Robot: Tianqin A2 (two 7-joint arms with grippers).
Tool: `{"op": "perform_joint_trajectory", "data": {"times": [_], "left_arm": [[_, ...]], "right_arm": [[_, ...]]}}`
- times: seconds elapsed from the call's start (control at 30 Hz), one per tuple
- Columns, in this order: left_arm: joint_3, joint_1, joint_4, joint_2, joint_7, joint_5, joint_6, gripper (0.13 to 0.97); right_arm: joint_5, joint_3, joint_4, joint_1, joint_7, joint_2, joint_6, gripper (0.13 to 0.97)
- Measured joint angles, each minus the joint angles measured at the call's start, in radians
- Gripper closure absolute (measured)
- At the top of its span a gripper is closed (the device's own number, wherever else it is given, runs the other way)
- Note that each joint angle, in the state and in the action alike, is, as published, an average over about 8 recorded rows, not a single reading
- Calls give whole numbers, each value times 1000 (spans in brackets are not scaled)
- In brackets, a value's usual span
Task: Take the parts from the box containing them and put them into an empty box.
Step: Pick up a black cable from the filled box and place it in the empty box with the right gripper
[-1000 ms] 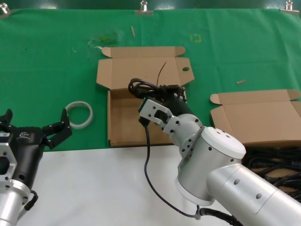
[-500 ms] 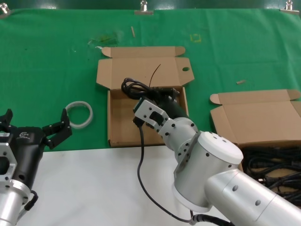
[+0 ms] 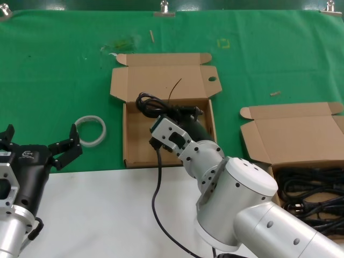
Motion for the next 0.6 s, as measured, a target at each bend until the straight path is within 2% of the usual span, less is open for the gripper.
{"op": "perform_joint_trajectory", "data": {"times": [0.43, 0.6], "left_arm": [[0, 0, 0, 0, 0, 0, 0, 132], [0, 0, 0, 0, 0, 0, 0, 132]], "right_arm": [[0, 51, -10, -25, -39, 0, -1, 859], [0, 41, -9, -21, -9, 1, -7, 859]]}}
